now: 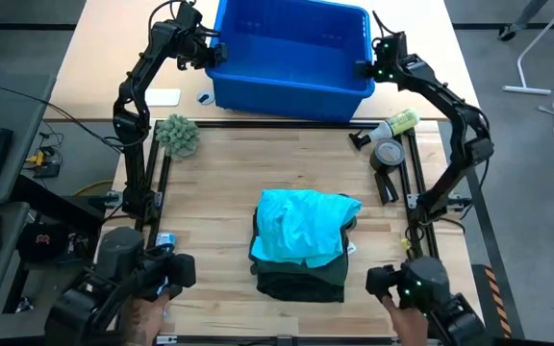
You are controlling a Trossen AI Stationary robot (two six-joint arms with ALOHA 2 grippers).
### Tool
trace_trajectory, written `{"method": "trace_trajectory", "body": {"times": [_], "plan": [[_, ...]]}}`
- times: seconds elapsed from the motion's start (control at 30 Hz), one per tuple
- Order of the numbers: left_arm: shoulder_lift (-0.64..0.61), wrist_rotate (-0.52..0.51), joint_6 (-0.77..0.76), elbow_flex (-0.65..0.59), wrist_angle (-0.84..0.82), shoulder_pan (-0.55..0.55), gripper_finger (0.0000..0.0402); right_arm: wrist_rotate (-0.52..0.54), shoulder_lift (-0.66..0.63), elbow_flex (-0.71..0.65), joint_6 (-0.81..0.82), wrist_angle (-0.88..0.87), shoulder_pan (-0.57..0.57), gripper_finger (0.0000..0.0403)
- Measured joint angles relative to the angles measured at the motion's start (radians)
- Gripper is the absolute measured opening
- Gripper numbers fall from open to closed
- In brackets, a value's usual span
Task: Fold laundry
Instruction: Put the blue laundry bin on the top of the table
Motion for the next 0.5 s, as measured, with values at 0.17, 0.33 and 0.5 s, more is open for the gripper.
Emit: {"method": "trace_trajectory", "body": {"times": [0.17, 0.33, 0.5], "plan": [[-0.006, -0.006, -0.007, 0.0, -0.002, -0.006, 0.0048, -0.002, 0.062, 0.001, -0.006, 0.034, 0.004, 0.0138], [-0.013, -0.012, -0.015, 0.0, -0.004, -0.012, 0.0048, 0.005, 0.112, 0.009, -0.01, 0.041, 0.009, 0.0138], [-0.025, -0.027, -0.022, -0.005, 0.0, -0.019, 0.0048, 0.001, 0.127, 0.007, 0.008, 0.046, 0.008, 0.0138]]}}
